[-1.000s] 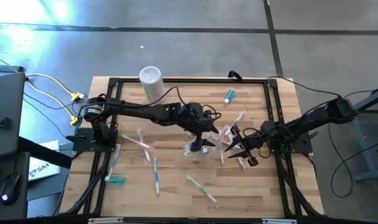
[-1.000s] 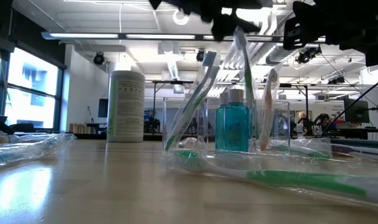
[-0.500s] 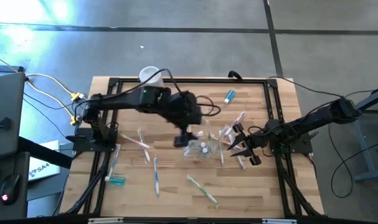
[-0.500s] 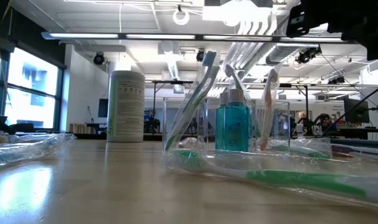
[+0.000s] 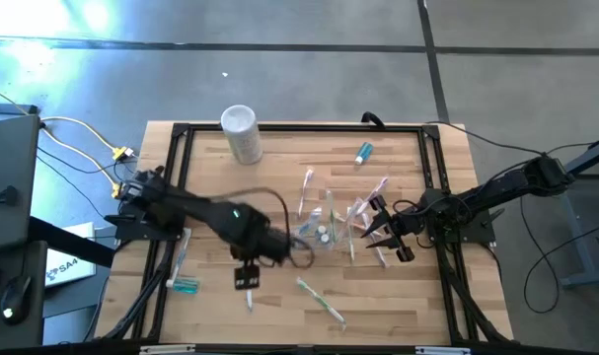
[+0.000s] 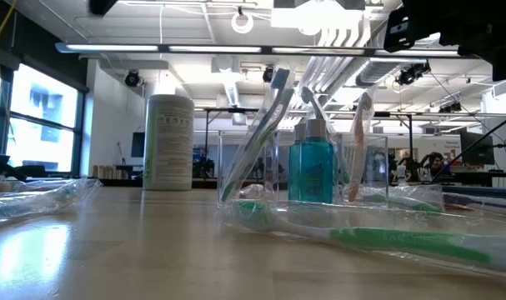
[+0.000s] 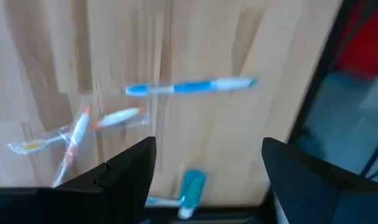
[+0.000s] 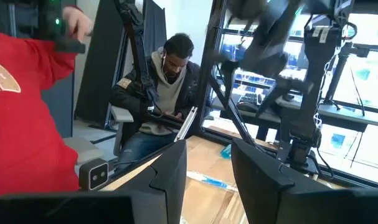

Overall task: Pick & Place toothbrushing station
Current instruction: Put the blue mouthwash into the middle section of the transparent organizer

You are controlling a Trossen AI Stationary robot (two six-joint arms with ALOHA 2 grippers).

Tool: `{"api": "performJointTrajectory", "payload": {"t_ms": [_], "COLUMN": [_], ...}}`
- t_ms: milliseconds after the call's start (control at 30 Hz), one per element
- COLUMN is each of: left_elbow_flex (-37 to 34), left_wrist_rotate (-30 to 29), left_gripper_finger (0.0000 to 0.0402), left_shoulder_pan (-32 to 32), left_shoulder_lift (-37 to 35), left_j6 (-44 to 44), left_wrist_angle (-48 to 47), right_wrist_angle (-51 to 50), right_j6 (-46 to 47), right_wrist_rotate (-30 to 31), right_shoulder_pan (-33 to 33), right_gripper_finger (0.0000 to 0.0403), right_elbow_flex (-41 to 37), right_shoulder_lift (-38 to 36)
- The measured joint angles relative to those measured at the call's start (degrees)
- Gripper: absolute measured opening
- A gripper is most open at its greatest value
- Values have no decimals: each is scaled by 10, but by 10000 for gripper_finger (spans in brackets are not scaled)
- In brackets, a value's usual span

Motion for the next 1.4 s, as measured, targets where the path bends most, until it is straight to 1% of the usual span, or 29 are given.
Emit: {"api": "performJointTrajectory", "payload": {"t_ms": [167,200,333,367,467,567,733,833,967,1067,1233,1400], "left_elbow_flex": [-86,-105,-174,-191,-236,-269,-323,-356,-394,-427,-478,-528], "left_wrist_rotate": [1,10,89,93,99,130,130,129,139,175,236,237], "left_gripper_finger": [287,287,287,287,287,287,287,287,287,287,287,287], "left_shoulder_pan": [-28,-32,-47,-52,-68,-86,-121,-132,-138,-140,-140,-140], "left_shoulder_lift": [0,0,0,0,0,-1,-29,-48,-71,-88,-95,-95], "left_j6": [52,58,67,65,48,26,-15,-61,-125,-161,-163,-152], "left_wrist_angle": [4,3,-1,3,18,50,132,172,174,187,251,316], "right_wrist_angle": [-5,-6,-9,-11,-13,-16,-17,-17,-17,-17,-20,-25], "right_j6": [-18,-23,-39,-43,-45,-44,-42,-41,-40,-40,-40,-40], "right_wrist_rotate": [0,0,2,2,2,2,2,2,2,2,2,2], "right_shoulder_pan": [0,0,0,0,0,0,0,0,0,0,0,0], "right_gripper_finger": [119,119,119,119,119,119,119,119,119,119,119,119], "right_elbow_flex": [0,0,0,0,0,0,0,0,0,0,0,-1], "right_shoulder_lift": [0,0,0,0,0,0,0,0,0,0,0,0]}}
